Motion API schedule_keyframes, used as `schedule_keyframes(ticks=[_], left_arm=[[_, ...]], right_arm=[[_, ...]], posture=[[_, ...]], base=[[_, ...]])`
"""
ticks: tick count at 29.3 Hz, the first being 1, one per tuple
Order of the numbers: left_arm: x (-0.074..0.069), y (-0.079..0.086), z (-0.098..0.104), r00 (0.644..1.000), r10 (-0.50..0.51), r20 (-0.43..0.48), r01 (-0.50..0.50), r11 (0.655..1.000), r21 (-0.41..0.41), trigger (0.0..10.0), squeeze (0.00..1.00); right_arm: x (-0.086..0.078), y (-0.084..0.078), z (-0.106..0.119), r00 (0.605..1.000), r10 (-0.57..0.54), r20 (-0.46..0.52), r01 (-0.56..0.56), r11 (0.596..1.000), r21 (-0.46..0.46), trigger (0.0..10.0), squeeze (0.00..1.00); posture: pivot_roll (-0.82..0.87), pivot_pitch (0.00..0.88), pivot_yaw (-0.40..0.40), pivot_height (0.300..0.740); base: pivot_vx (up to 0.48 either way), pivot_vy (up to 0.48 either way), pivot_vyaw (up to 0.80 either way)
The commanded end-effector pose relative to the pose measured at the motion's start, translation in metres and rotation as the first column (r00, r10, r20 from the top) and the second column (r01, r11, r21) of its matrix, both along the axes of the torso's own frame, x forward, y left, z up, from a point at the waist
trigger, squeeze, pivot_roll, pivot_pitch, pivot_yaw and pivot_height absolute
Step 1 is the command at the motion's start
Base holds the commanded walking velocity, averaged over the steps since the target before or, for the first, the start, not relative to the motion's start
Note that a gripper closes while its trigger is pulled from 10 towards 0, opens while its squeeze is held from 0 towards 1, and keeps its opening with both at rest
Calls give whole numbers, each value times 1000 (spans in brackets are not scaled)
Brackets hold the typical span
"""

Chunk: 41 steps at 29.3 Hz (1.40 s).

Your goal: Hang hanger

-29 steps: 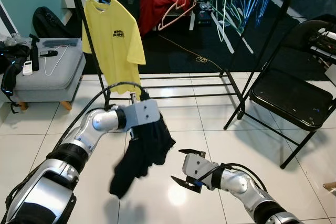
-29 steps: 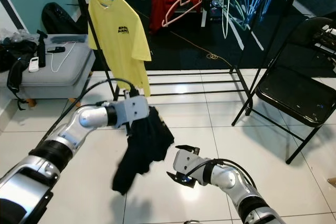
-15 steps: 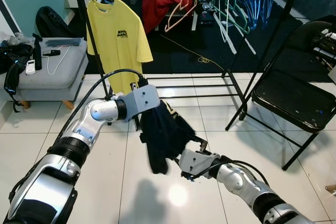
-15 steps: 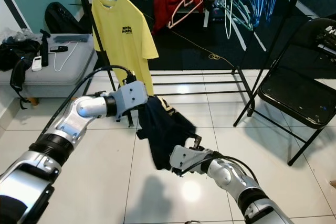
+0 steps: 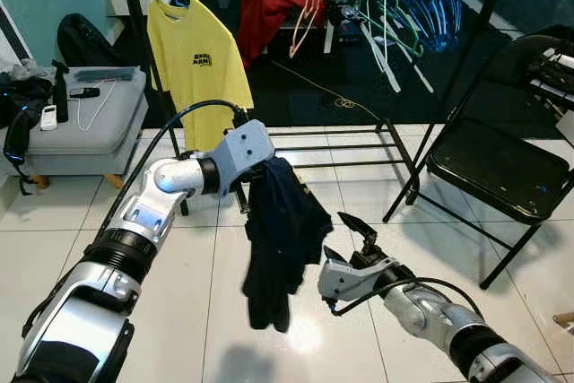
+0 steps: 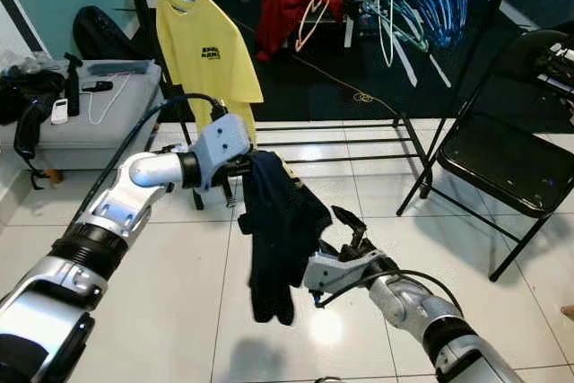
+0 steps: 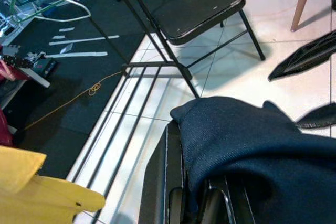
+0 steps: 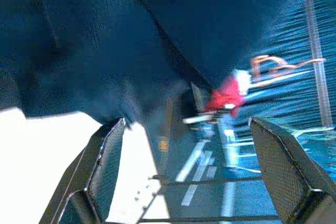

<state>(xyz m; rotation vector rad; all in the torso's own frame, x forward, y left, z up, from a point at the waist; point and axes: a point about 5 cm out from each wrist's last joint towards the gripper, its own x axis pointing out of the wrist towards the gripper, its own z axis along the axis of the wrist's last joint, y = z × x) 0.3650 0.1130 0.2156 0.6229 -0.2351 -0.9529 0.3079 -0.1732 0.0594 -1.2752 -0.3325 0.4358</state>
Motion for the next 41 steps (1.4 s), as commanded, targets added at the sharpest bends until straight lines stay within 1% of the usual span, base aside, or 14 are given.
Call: schedule_keyframes(ticks=[1,2,3,6,8,12,14,15,17,25,29,30,37,41], left_arm=[[0,0,15,999,-14,41,16,999,-30,0,0],[-1,0,17,999,-24,48,25,999,-27,0,0],[-1,0,17,999,-24,48,25,999,-27,0,0],[-3,-3,20,997,-38,63,40,999,-31,0,0],[-5,-4,22,997,-43,65,45,998,-38,0,0],[-6,-5,24,997,-45,70,48,998,-41,0,0],[-6,-5,25,996,-42,78,46,998,-39,0,0],[-6,-5,25,996,-42,78,46,998,-39,0,0],[-6,-5,26,996,-41,81,44,998,-39,0,0],[-12,-12,32,992,-85,96,92,994,-67,0,0],[-15,-15,33,989,-109,99,117,990,-78,0,0],[-17,-17,34,987,-130,100,139,987,-85,0,0],[-19,-19,34,983,-152,98,161,983,-86,0,0],[-22,-21,32,981,-172,95,179,981,-78,0,0]], right_arm=[[0,0,2,999,6,40,-6,1000,-7,10000,0],[1,-2,7,998,-21,64,18,999,46,10000,0],[1,-2,7,998,-21,64,18,999,46,10000,0],[5,-3,17,998,-48,34,40,977,208,10000,0],[5,-2,17,999,-40,10,36,963,266,10000,0],[5,0,17,999,-36,-1,35,952,305,10000,0],[5,5,18,997,-21,-70,48,911,410,10000,0],[5,5,18,997,-21,-70,48,911,410,10000,0],[4,10,16,991,16,-130,49,875,481,10000,0],[5,16,16,978,84,-194,28,858,513,10000,0],[5,22,12,962,121,-244,14,873,488,10000,0],[4,27,9,948,157,-277,-8,881,472,10000,0],[4,33,9,936,196,-294,-43,889,455,10000,0],[11,39,20,937,228,-265,-94,895,436,10000,0]], posture=[[-32,149,-14,740],[-33,149,-13,740],[-33,149,-13,740],[-32,150,-11,740],[-29,150,-12,740],[-29,150,-12,740],[-29,150,-12,740],[-29,150,-12,740],[-29,150,-14,740],[-25,150,-9,740],[-25,146,-8,740],[-24,145,-8,740],[-22,143,-10,740],[-19,137,-16,740]], base=[[0,0,0],[0,0,0],[0,0,0],[0,0,0],[0,0,0],[0,0,0],[0,0,0],[0,0,0],[0,0,0],[0,0,0],[0,0,0],[0,0,0],[0,0,0],[0,0,0]])
